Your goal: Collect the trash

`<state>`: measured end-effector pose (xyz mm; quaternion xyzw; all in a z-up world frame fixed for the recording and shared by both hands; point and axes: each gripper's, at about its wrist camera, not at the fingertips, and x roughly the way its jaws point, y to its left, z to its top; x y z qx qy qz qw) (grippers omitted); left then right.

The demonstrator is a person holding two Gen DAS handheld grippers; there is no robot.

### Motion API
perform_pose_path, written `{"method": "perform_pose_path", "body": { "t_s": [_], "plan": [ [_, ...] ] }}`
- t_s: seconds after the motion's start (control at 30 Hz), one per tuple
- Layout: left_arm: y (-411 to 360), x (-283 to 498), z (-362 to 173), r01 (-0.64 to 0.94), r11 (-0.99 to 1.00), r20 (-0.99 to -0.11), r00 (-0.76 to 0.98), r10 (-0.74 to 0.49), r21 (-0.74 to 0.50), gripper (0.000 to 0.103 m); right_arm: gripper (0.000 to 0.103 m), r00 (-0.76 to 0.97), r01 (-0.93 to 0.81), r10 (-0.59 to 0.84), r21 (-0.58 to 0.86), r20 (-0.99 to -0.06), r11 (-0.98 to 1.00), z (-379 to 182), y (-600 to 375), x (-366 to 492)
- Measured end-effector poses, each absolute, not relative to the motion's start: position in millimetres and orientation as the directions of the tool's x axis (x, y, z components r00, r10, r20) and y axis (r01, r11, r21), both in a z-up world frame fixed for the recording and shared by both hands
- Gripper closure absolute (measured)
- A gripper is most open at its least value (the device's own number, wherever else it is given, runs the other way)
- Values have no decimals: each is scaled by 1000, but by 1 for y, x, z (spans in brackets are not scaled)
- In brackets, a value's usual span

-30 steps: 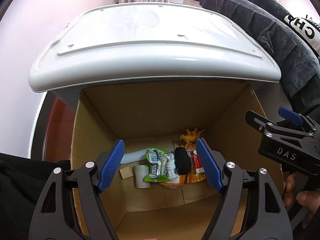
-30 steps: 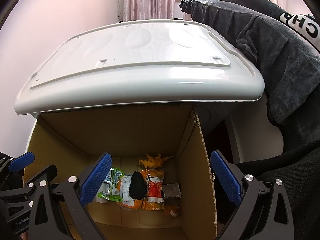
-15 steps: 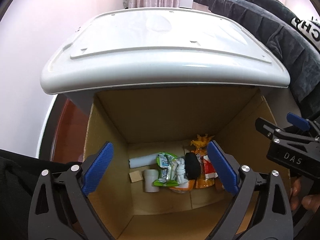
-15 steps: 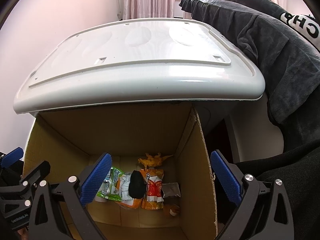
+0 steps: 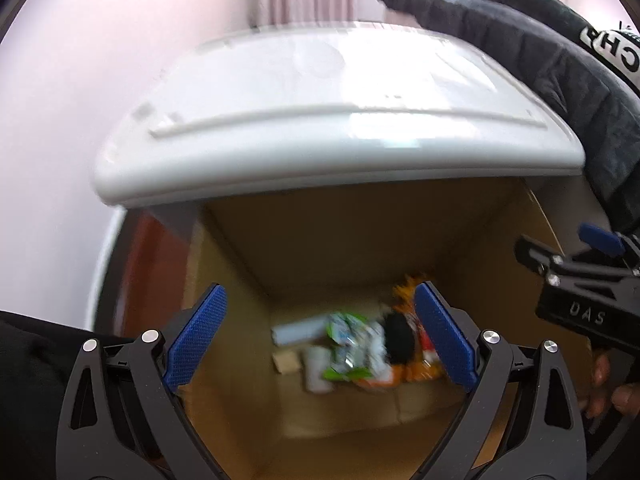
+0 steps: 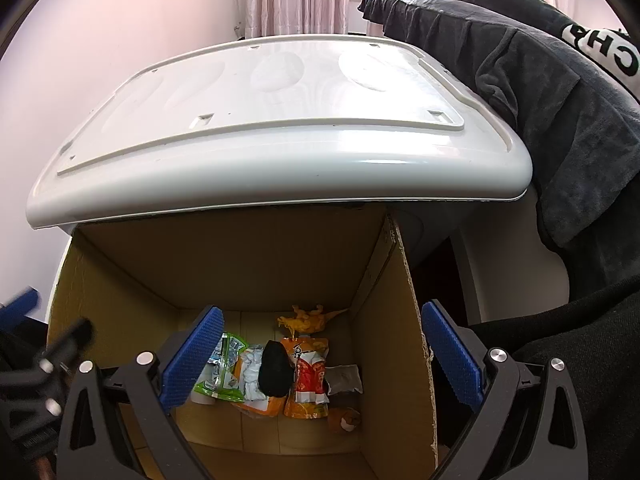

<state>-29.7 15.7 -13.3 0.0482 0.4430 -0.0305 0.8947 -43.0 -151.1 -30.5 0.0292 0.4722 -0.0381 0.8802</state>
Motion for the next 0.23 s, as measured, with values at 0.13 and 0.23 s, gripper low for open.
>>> {"method": "perform_pose_path", "body": {
  "t_s": [0.13, 0.23],
  "plan": [
    [22, -30, -7, 62, 996, -779, 627, 4, 56, 11, 5, 550, 93, -41, 13, -834, 996, -31, -150, -43],
    [25, -27, -11, 58, 997, -794, 608, -1, 43, 11, 5, 550, 89, -41, 9, -834, 996, -30, -149, -42]
  ]
}}
